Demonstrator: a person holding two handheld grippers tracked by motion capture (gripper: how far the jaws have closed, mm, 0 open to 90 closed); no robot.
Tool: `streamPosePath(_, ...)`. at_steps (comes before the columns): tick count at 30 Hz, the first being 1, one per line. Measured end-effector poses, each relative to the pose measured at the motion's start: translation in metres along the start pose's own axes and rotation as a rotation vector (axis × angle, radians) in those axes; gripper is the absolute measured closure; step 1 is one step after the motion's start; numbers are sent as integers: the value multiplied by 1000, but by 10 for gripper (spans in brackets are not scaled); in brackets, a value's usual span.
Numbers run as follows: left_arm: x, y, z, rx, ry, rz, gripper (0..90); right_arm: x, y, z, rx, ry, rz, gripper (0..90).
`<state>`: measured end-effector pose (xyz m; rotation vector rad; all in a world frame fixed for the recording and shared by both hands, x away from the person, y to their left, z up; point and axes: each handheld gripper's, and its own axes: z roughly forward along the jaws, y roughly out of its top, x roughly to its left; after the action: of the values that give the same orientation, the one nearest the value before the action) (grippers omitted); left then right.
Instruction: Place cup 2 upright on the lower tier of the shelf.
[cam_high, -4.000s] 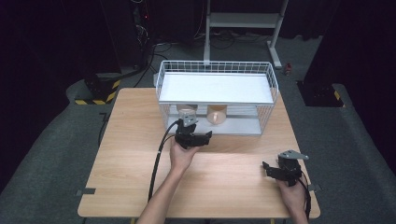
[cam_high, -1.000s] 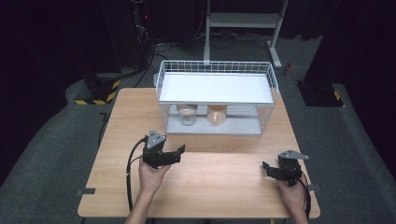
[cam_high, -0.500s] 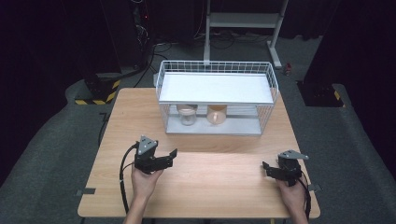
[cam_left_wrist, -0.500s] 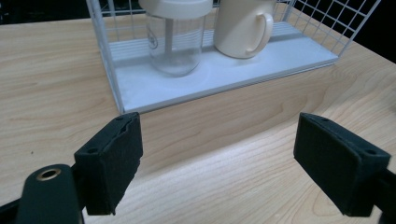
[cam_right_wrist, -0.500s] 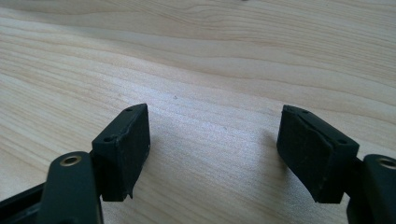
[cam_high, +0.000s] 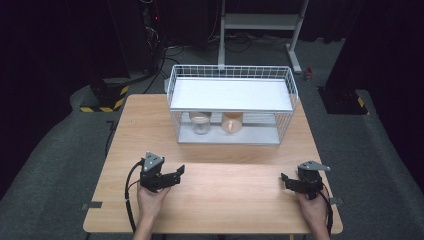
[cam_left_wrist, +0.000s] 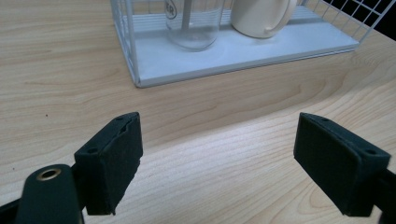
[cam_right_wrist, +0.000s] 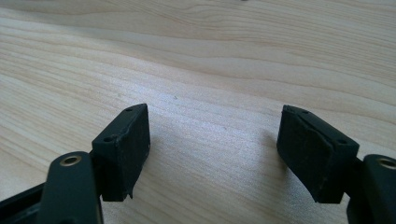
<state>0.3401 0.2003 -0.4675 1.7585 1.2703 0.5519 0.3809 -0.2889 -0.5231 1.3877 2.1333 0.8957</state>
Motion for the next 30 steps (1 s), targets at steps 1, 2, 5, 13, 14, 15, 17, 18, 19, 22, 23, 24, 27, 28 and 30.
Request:
streamPosePath(1,1,-1,0,2,1,-3,162,0,0,0,0,0,0,259)
streamPosePath(2,2,-2,0,5,2,-2,162,0,0,0,0,0,0,259)
streamPosePath(5,3,-6,0,7,1,-19,162,0,0,0,0,0,0,259)
streamPosePath(13,10,-17,4,30,29,-31,162,0,0,0,0,0,0,259)
streamPosePath(14,11,-19,5,34,31,-36,162,0,0,0,0,0,0,259)
streamPosePath(15,12,-20,5,37,32,-40,162,0,0,0,0,0,0,259)
streamPosePath(17,14,-22,6,46,37,-40,162,0,0,0,0,0,0,259)
streamPosePath(18,14,-24,7,46,39,-45,162,0,0,0,0,0,0,259)
streamPosePath(19,15,-25,7,51,44,-45,162,0,0,0,0,0,0,259)
streamPosePath(22,18,-28,9,61,50,-55,162,0,0,0,0,-1,0,259)
streamPosePath(23,19,-29,10,66,55,-55,162,0,0,0,0,-1,0,259)
streamPosePath(24,20,-30,10,68,56,-56,162,0,0,0,0,-1,0,259)
streamPosePath(27,24,-33,13,79,74,-60,162,0,0,0,0,-1,0,259)
streamPosePath(28,25,-34,14,85,76,-65,162,0,0,0,0,-1,0,259)
streamPosePath(30,29,-36,16,98,78,-72,162,0,0,0,0,-1,0,259)
